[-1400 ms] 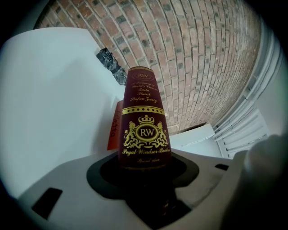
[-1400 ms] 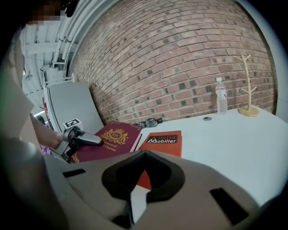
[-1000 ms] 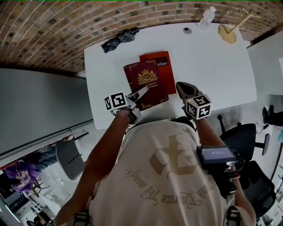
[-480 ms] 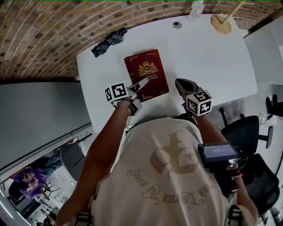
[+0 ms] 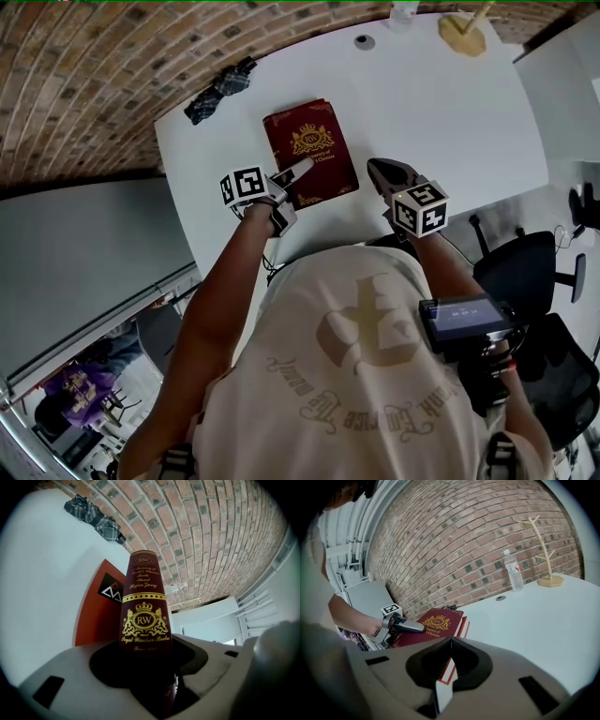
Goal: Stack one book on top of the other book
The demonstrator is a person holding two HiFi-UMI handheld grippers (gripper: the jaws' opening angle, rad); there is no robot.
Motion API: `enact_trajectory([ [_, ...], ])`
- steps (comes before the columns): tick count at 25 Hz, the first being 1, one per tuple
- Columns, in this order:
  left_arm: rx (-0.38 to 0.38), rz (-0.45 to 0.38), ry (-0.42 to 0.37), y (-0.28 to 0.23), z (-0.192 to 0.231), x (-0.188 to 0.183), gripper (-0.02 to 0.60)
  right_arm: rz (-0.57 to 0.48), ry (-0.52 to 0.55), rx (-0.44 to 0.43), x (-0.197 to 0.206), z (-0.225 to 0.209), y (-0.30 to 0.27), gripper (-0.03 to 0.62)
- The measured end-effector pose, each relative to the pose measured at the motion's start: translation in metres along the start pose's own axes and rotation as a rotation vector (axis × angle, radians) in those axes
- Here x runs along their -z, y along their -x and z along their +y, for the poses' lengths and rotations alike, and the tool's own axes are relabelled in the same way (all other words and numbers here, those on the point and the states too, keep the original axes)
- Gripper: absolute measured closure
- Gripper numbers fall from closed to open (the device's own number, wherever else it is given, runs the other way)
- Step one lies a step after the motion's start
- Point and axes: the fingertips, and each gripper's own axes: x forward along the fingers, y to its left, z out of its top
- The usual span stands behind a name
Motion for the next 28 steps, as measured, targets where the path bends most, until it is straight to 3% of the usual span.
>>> enact_trajectory([
  [7, -0.077, 0.016, -0.012, 0.004, 0.010, 0.001, 0.324, 0.007, -0.007, -0.003, 0.004, 0.002, -0.001, 0.572],
  [15, -0.241, 0.054, -0.068, 0.011, 0.027, -0.001, 0.252, 0.010, -0.015, 0.003, 0.008, 0.001, 0.001, 0.572],
  [22, -0.385, 0.045, -0.143, 0.020, 0.038, -0.006, 0.225, 0.011, -0.023, 0.000, 0.012, -0.002, 0.003, 0.572],
  [28, -0.399, 0.046, -0.161, 0.018, 0.038, -0.007, 0.227, 0.021, -0.021, -0.007, 0.012, -0.001, 0.000, 0.572],
])
